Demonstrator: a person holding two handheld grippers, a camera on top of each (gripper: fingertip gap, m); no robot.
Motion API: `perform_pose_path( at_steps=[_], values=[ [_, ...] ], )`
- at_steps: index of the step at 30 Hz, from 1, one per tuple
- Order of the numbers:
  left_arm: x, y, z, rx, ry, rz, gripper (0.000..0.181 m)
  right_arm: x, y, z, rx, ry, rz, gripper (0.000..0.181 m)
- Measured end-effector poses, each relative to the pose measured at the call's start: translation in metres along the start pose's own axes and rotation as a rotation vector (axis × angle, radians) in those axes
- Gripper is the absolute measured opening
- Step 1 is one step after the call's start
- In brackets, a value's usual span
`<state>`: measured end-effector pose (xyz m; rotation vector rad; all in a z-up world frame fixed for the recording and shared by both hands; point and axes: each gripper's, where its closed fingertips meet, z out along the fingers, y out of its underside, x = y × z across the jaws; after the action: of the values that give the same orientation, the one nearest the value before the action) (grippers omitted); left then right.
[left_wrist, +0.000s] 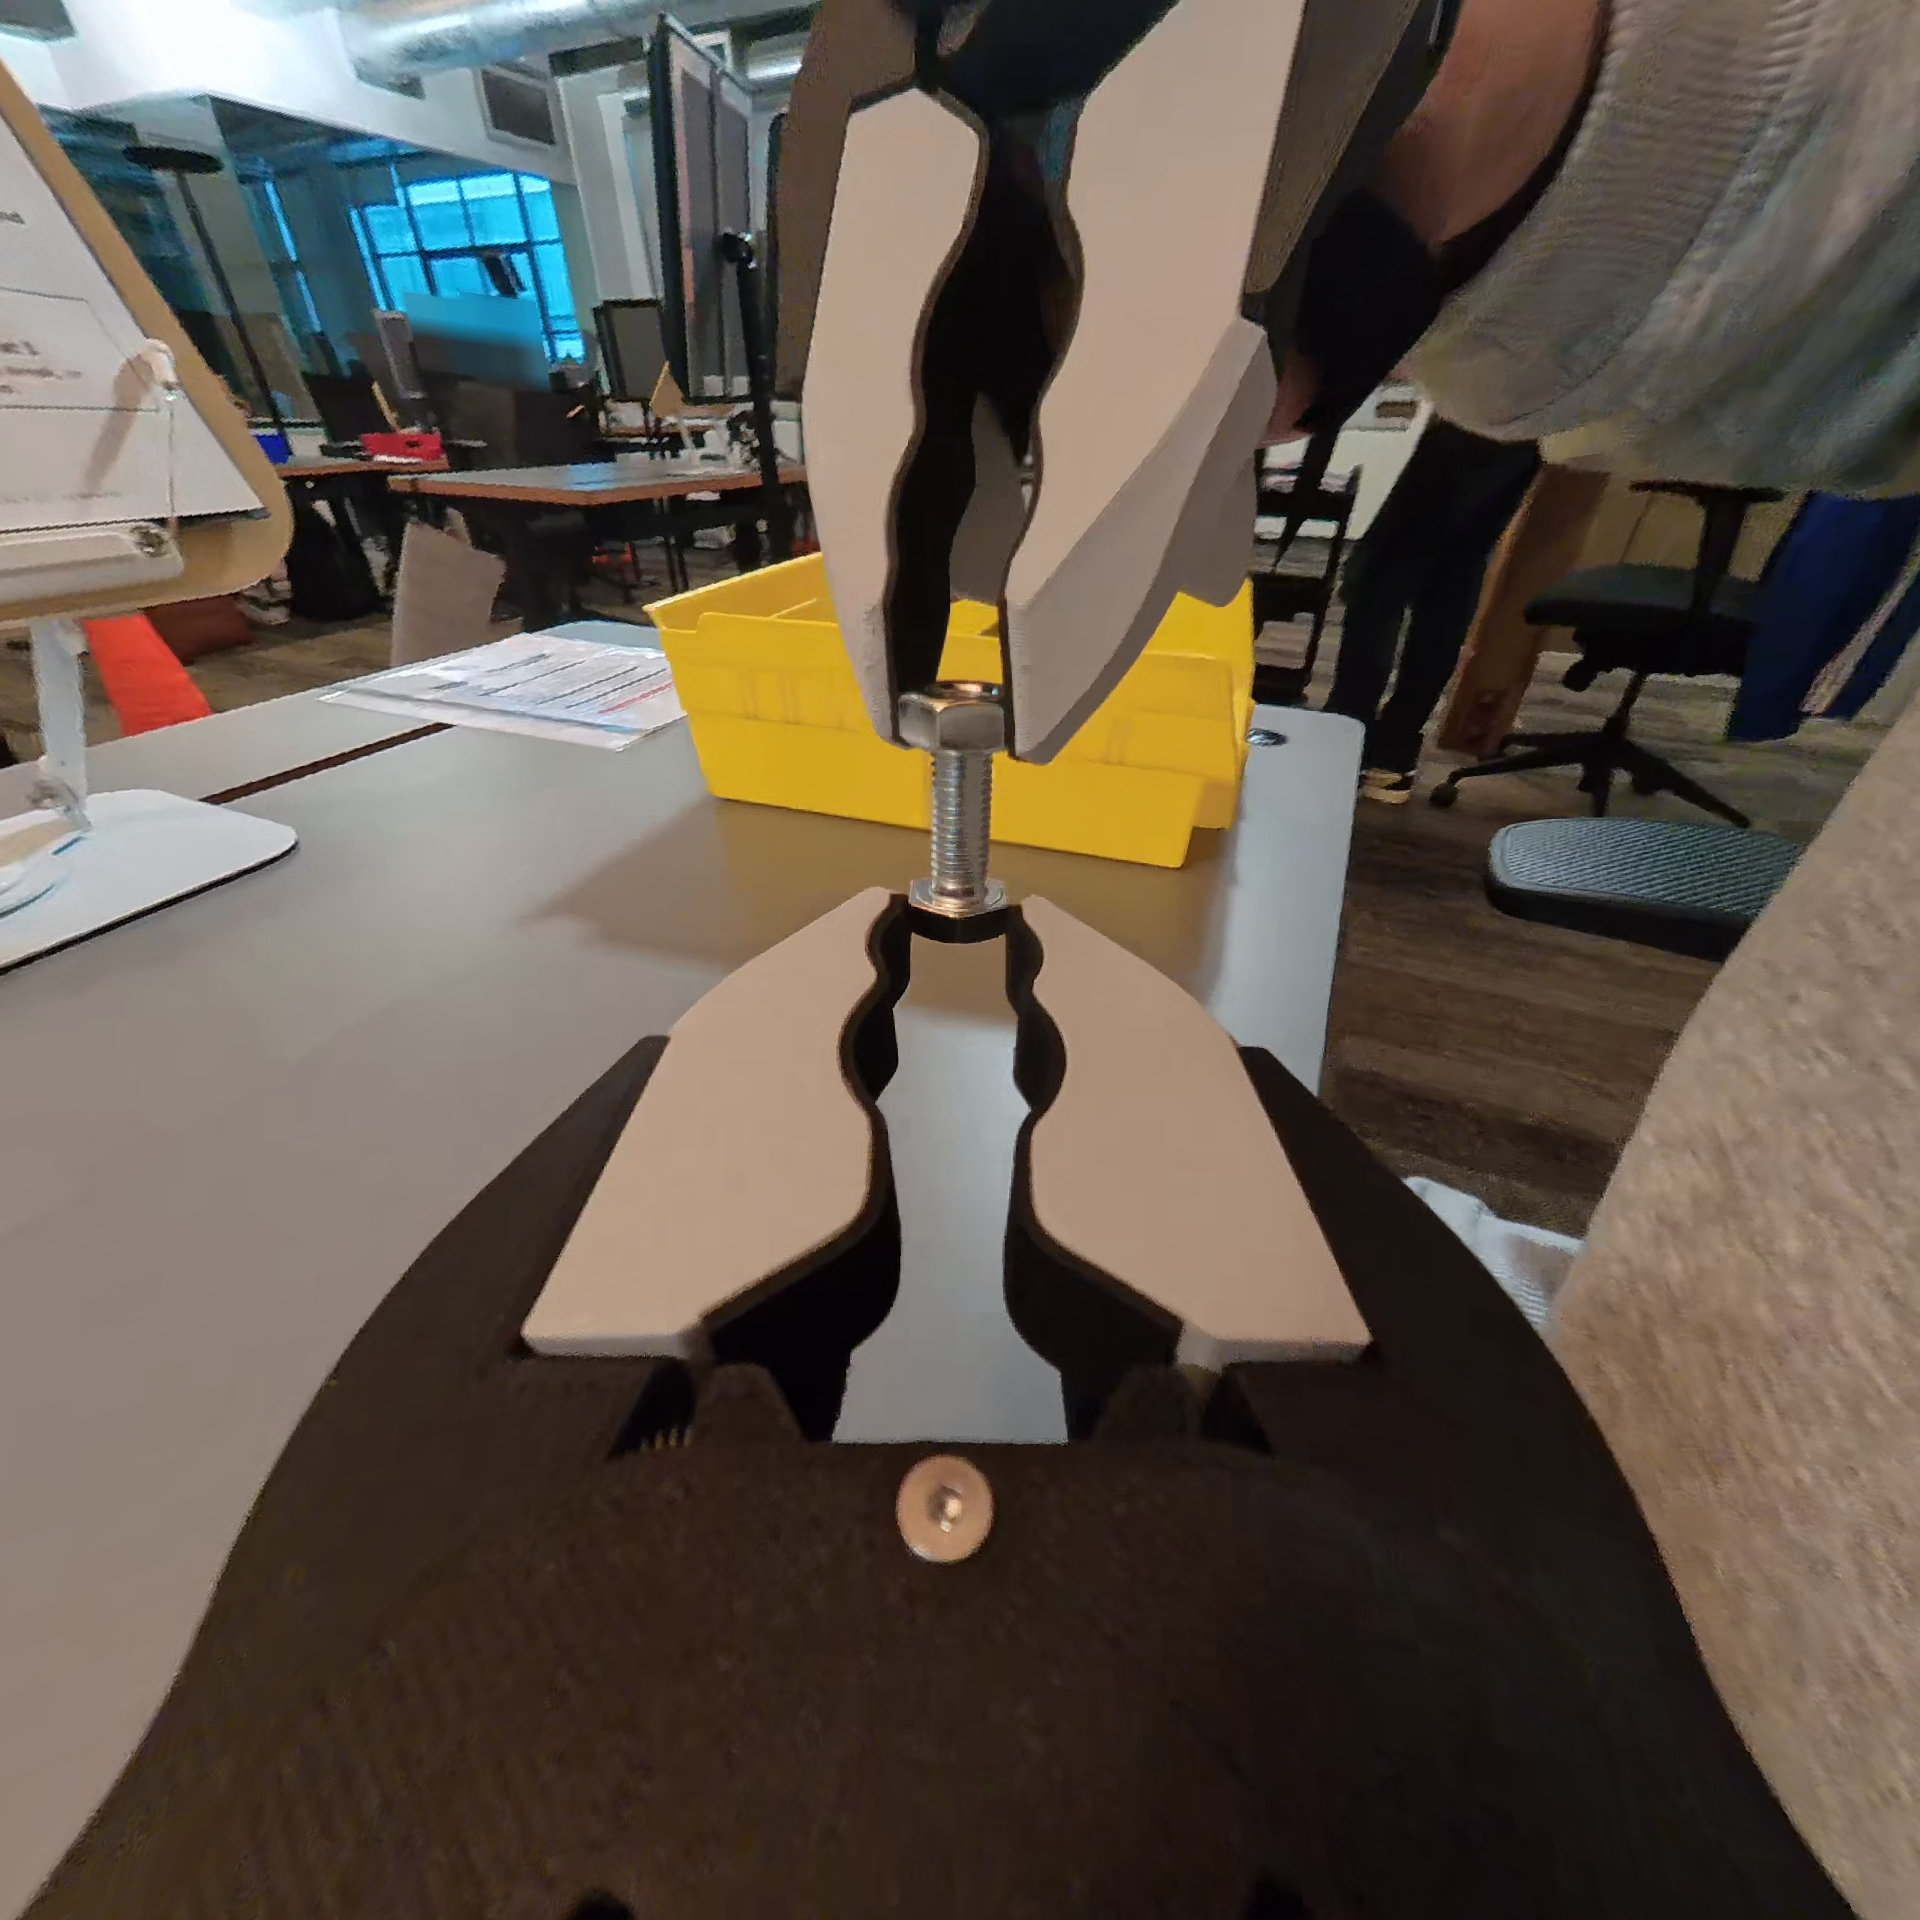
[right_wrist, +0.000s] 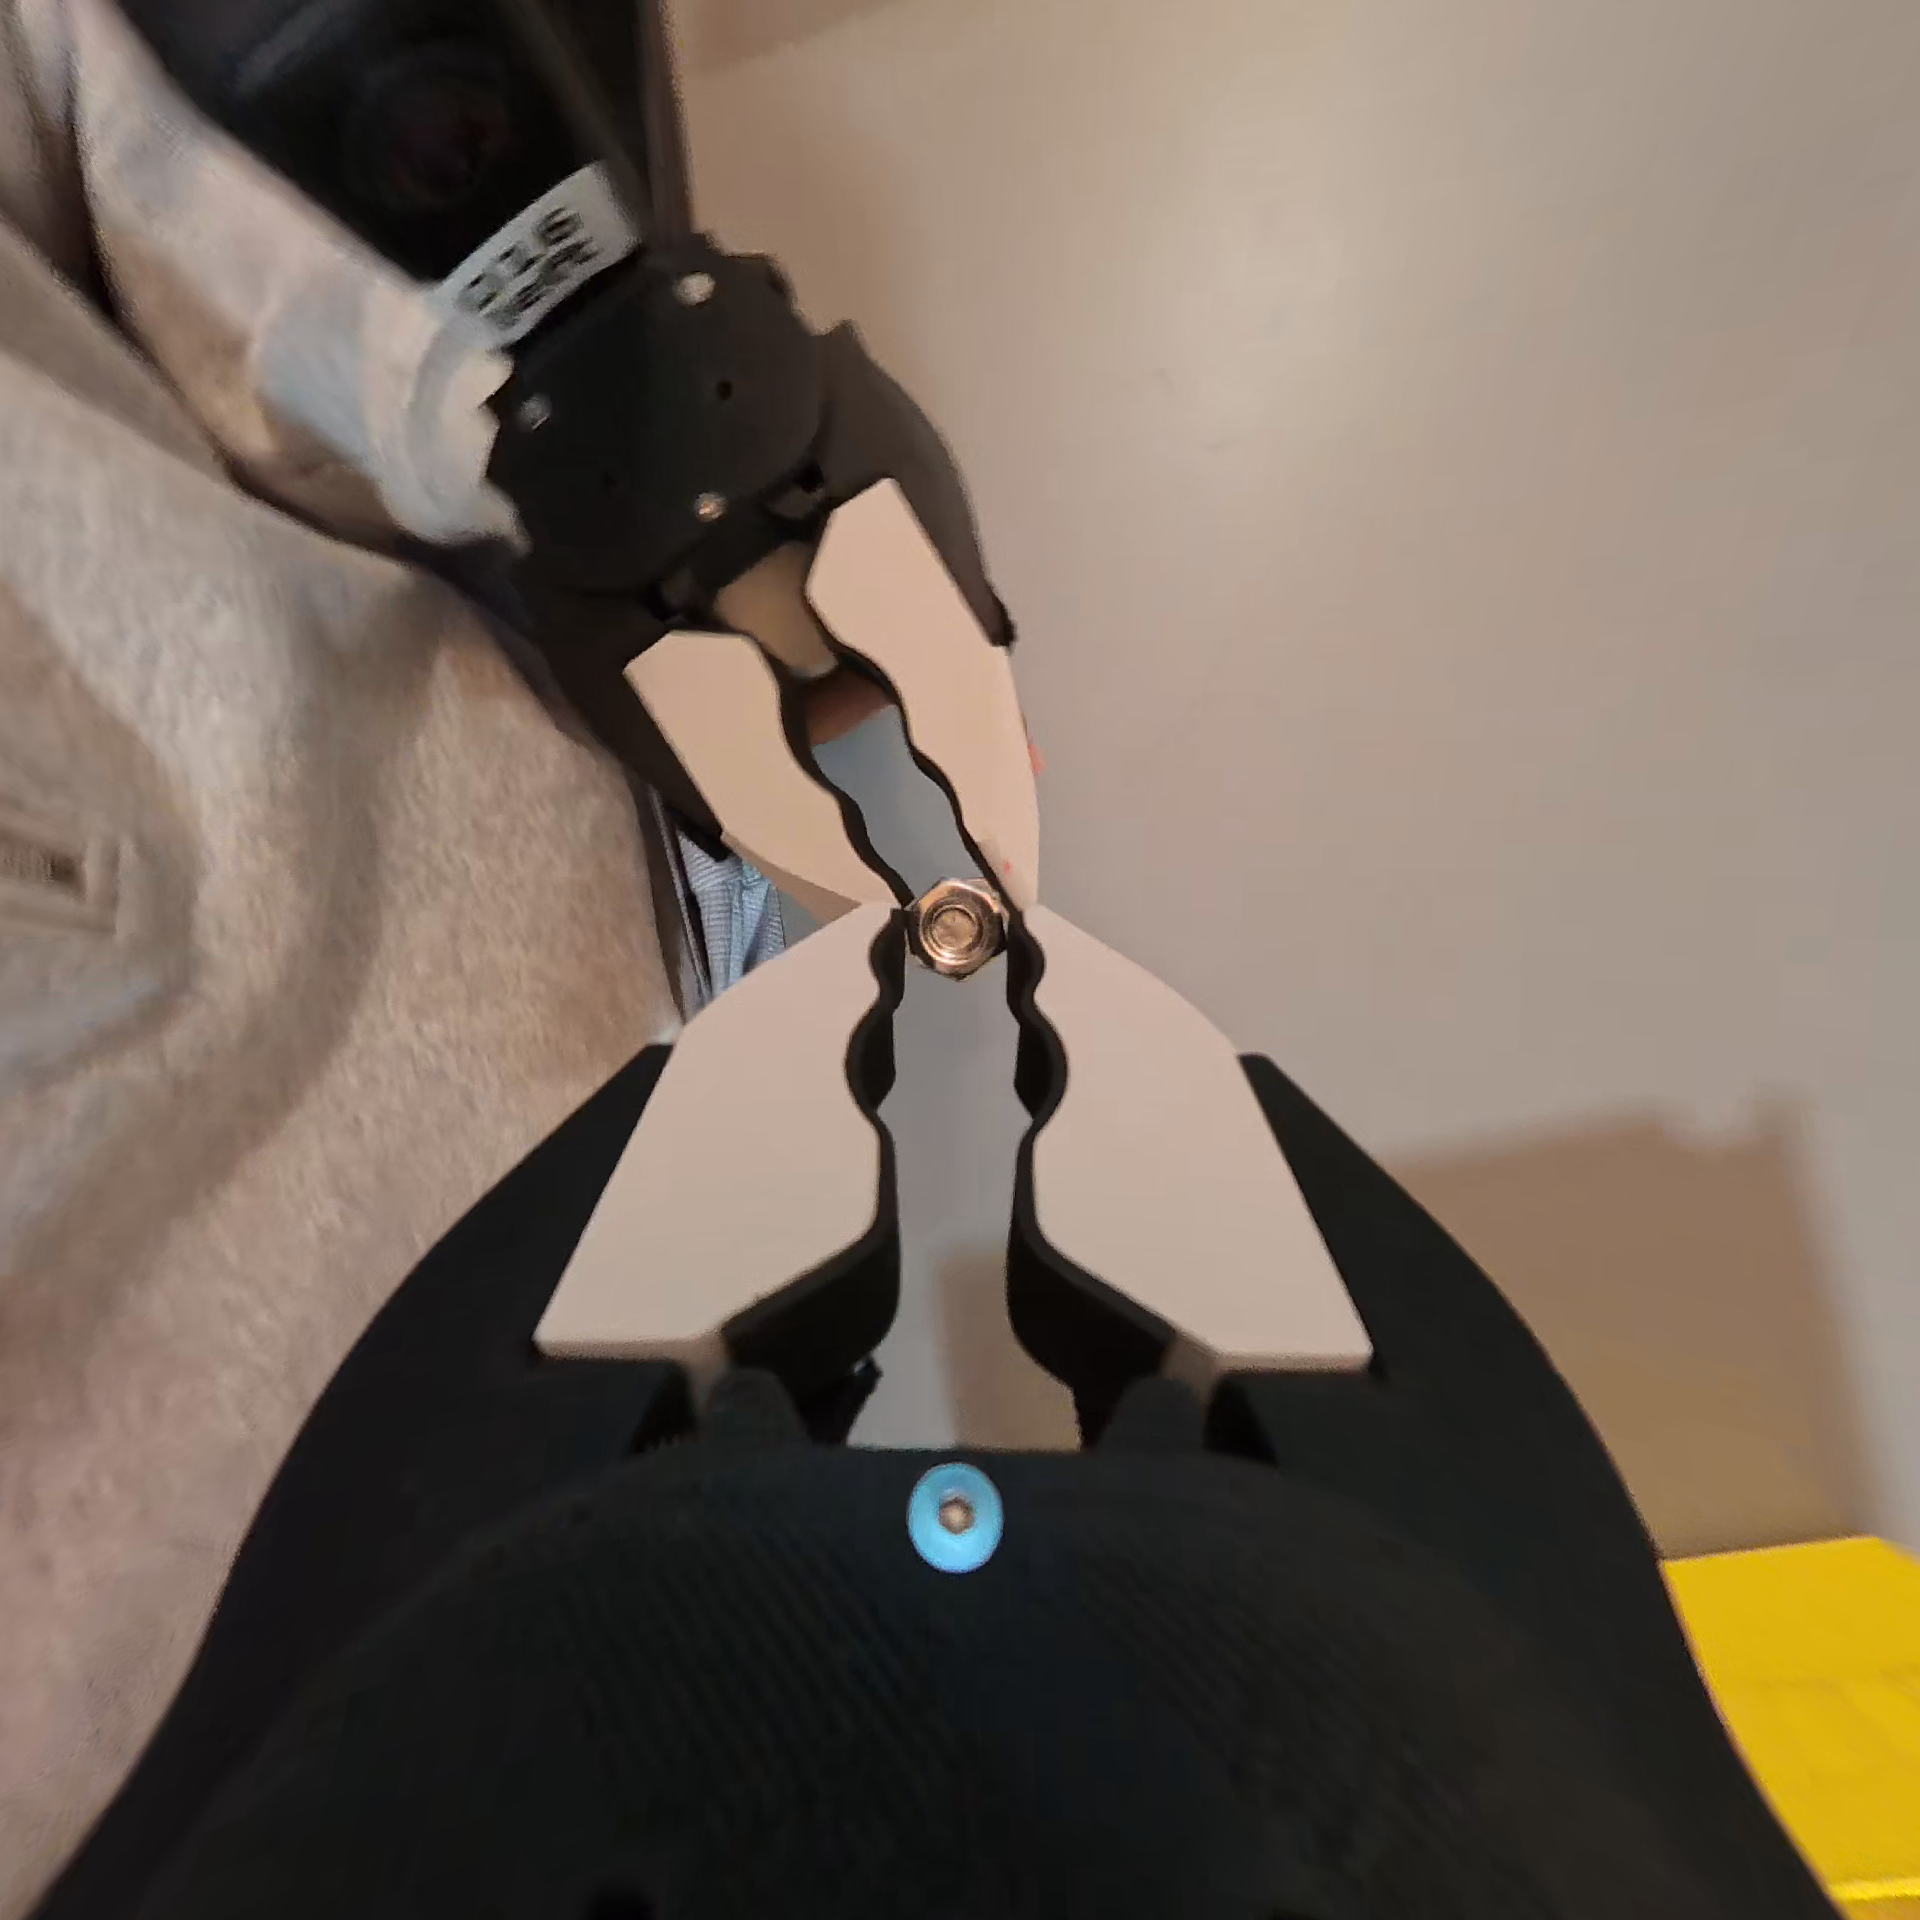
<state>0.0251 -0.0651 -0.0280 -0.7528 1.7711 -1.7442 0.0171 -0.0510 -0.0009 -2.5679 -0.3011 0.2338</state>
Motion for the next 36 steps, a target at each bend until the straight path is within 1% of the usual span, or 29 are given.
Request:
perform_pose_path(
  at_steps=[4,7,8,10,11,12,14,16,17,19,21,23,25,28,31,33,34,36],
  values=[
    [0.018,-0.002,0.002,0.010,0.126,-0.049,0.018,-0.014,0.011,-0.006,-0.089,-0.089,-0.123,0.019],
    [0.035,-0.004,0.002,0.016,0.219,-0.072,0.018,-0.027,0.017,-0.010,-0.131,-0.160,-0.254,0.019],
    [0.038,-0.004,0.001,0.014,0.240,-0.085,0.018,-0.029,0.018,-0.011,-0.141,-0.161,-0.297,0.019],
    [0.034,-0.001,0.003,-0.007,0.210,-0.094,0.019,-0.025,0.019,-0.010,-0.177,-0.109,-0.329,0.022],
    [0.031,0.000,0.003,-0.013,0.194,-0.087,0.019,-0.024,0.020,-0.009,-0.203,-0.098,-0.312,0.033],
    [0.029,0.001,0.003,-0.016,0.181,-0.078,0.018,-0.024,0.021,-0.008,-0.225,-0.091,-0.284,0.038],
    [0.023,0.002,0.003,-0.020,0.148,-0.073,0.018,-0.018,0.021,-0.007,-0.241,-0.033,-0.228,0.042],
    [0.019,0.003,0.003,-0.031,0.117,-0.077,0.019,-0.006,0.019,-0.005,-0.231,0.077,-0.159,0.037],
    [0.017,0.004,0.003,-0.037,0.104,-0.078,0.018,-0.002,0.017,-0.004,-0.208,0.113,-0.109,0.039],
    [0.013,0.005,0.003,-0.045,0.074,-0.073,0.018,-0.003,0.015,-0.003,-0.169,0.108,0.007,0.040],
    [0.011,0.006,0.003,-0.050,0.049,-0.057,0.018,-0.004,0.014,-0.002,-0.151,0.095,0.082,0.037],
    [0.010,0.005,0.003,-0.050,0.034,-0.035,0.018,-0.004,0.014,-0.002,-0.139,0.090,0.106,0.030],
    [0.012,0.005,0.003,-0.048,0.038,-0.024,0.018,-0.006,0.012,-0.002,-0.125,0.073,0.100,0.018],
    [0.017,0.005,0.003,-0.046,0.061,-0.019,0.018,-0.010,0.015,-0.003,-0.150,0.042,0.019,0.018],
    [0.025,0.005,0.003,-0.031,0.128,-0.033,0.018,-0.019,0.020,-0.005,-0.186,-0.005,-0.173,0.018],
    [0.030,0.002,0.003,-0.014,0.154,-0.039,0.018,-0.024,0.020,-0.008,-0.168,-0.014,-0.317,0.018],
    [0.029,0.001,0.003,-0.009,0.145,-0.031,0.018,-0.024,0.020,-0.009,-0.149,0.000,-0.356,0.018],
    [0.027,0.000,0.002,-0.006,0.129,-0.021,0.018,-0.022,0.020,-0.010,-0.129,0.022,-0.309,0.021]
  ],
)
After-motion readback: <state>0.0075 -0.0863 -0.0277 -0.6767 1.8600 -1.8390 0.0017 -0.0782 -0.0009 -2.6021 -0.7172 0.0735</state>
